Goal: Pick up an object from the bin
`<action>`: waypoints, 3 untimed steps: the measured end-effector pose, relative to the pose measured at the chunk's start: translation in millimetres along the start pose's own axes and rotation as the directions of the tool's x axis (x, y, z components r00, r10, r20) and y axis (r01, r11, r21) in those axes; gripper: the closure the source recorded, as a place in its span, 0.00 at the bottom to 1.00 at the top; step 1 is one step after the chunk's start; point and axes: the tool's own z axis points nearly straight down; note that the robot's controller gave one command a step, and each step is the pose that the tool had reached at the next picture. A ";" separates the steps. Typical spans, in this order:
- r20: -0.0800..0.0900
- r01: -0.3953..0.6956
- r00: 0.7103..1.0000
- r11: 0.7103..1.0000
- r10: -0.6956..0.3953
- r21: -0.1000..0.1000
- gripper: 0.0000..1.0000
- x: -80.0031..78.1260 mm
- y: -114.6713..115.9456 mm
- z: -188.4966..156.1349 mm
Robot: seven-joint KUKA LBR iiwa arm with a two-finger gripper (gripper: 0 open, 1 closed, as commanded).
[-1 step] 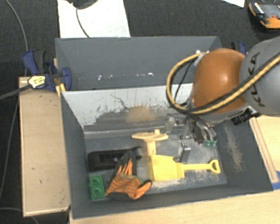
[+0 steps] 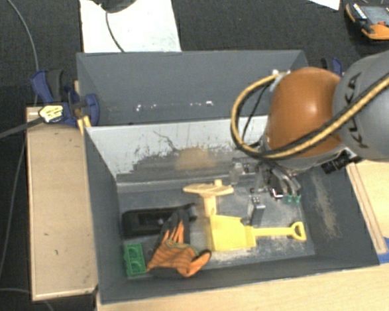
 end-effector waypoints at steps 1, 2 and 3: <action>0.000 -0.029 1.000 1.000 0.029 0.000 0.00 48.3 -21.8 35.6; 0.005 -0.042 0.999 0.999 0.042 -0.002 0.00 42.3 -25.3 41.2; 0.014 0.304 0.953 0.953 -0.304 0.002 0.00 40.7 -12.7 -55.7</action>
Offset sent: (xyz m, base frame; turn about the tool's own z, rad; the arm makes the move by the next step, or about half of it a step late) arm -0.0336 -0.0333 -0.0533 0.0733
